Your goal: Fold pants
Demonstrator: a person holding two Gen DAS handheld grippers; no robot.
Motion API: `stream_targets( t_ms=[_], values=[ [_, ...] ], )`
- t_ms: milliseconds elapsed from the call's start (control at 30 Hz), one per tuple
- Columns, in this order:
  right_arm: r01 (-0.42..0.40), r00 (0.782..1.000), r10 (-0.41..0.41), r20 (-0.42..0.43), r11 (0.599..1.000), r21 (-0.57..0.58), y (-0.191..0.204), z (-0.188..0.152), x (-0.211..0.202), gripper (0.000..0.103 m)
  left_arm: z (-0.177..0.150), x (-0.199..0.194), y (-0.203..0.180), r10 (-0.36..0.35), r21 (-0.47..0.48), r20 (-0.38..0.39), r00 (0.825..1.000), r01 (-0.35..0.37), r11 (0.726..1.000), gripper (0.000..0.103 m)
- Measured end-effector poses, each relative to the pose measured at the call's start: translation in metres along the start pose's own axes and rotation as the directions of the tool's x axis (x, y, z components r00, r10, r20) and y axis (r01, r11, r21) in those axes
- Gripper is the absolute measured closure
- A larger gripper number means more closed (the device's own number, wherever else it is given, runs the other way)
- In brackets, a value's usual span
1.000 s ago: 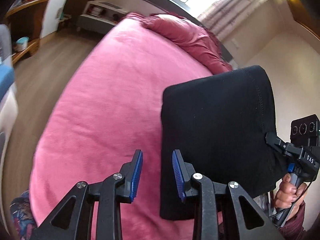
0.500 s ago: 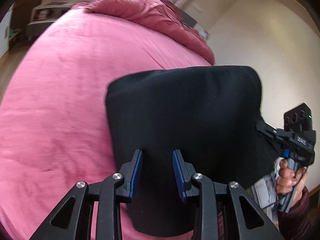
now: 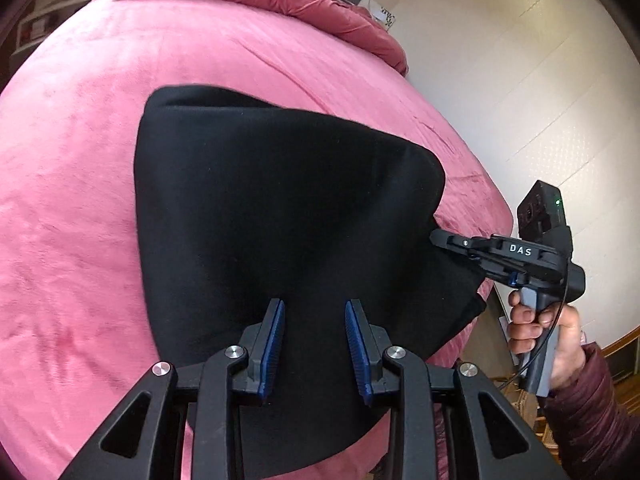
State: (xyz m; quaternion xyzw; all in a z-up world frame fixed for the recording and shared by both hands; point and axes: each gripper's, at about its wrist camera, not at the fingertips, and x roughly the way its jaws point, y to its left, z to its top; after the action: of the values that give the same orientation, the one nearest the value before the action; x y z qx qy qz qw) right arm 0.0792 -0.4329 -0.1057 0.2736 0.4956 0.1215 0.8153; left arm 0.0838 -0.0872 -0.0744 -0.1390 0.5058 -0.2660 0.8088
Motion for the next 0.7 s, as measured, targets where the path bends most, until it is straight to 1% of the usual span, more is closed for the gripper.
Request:
stream_targets(
  t_ms=[33,67,133,167,200,267,300,367,400,433,467,567,600,667,700],
  values=[
    [0.0,1.0,0.0,0.011,1.0,0.011,-0.003,0.0,-0.001,0.093,0.001,-0.001,-0.003,0.002,0.006,-0.003,1.0,-0.002,1.0,0.072],
    [0.005,1.0,-0.005,0.028,1.0,0.016,-0.005,0.0,-0.005,0.097,0.001,-0.003,-0.006,0.001,0.009,0.0,1.0,-0.001,1.0,0.072],
    [-0.002,0.998,0.002,0.059,1.0,0.011,-0.005,0.0,-0.018,0.098,0.004,-0.008,-0.008,-0.023,0.011,0.013,1.0,0.023,1.0,0.071],
    [-0.016,0.998,0.016,0.057,1.0,0.001,-0.005,0.001,-0.021,0.098,0.006,-0.008,-0.007,-0.015,0.014,0.011,1.0,0.014,1.0,0.071],
    [0.001,0.999,-0.001,0.045,1.0,-0.016,-0.005,0.002,-0.022,0.098,0.006,-0.006,-0.004,-0.007,0.017,0.002,1.0,0.007,1.0,0.071],
    [0.059,0.998,-0.058,0.027,0.997,-0.044,-0.008,0.0,-0.019,0.102,0.002,0.003,-0.001,-0.017,0.007,-0.035,0.999,0.017,1.0,0.072],
    [0.048,0.999,-0.047,0.022,0.998,-0.029,-0.012,0.001,-0.017,0.102,0.0,0.006,0.001,-0.015,0.009,-0.046,0.999,0.016,1.0,0.072],
    [0.023,0.999,-0.023,0.025,1.0,0.001,-0.015,0.001,-0.02,0.101,0.0,0.006,-0.002,0.011,0.041,-0.04,0.999,-0.009,0.999,0.072],
    [0.025,0.999,-0.025,0.038,1.0,0.004,-0.016,0.0,-0.026,0.101,0.001,0.006,-0.003,0.008,0.043,-0.038,0.999,-0.007,0.999,0.072],
    [0.028,0.998,-0.028,0.052,1.0,0.002,-0.017,-0.003,-0.036,0.1,0.002,0.003,-0.001,-0.011,0.033,-0.038,0.999,0.012,0.999,0.072],
    [0.016,0.998,-0.017,0.062,1.0,0.007,-0.016,-0.005,-0.043,0.097,0.002,0.002,0.001,-0.018,0.021,-0.036,0.999,0.019,1.0,0.072],
    [-0.037,0.996,0.035,0.087,0.999,0.022,-0.013,-0.015,-0.071,0.097,0.001,-0.003,0.007,-0.039,-0.008,-0.022,0.999,0.039,0.999,0.071],
    [-0.045,0.995,0.043,0.086,0.999,0.017,-0.011,-0.019,-0.077,0.097,0.001,-0.004,0.009,-0.04,-0.012,-0.018,0.999,0.04,0.999,0.071],
    [-0.093,0.994,0.091,0.058,0.995,0.034,-0.006,-0.032,-0.083,0.097,0.0,-0.008,0.009,-0.034,-0.01,-0.008,0.999,0.034,0.999,0.071],
    [-0.108,0.994,0.106,0.037,0.993,0.047,0.0,-0.039,-0.081,0.089,-0.002,-0.01,0.008,-0.031,-0.005,-0.002,1.0,0.031,0.999,0.071]
  ],
)
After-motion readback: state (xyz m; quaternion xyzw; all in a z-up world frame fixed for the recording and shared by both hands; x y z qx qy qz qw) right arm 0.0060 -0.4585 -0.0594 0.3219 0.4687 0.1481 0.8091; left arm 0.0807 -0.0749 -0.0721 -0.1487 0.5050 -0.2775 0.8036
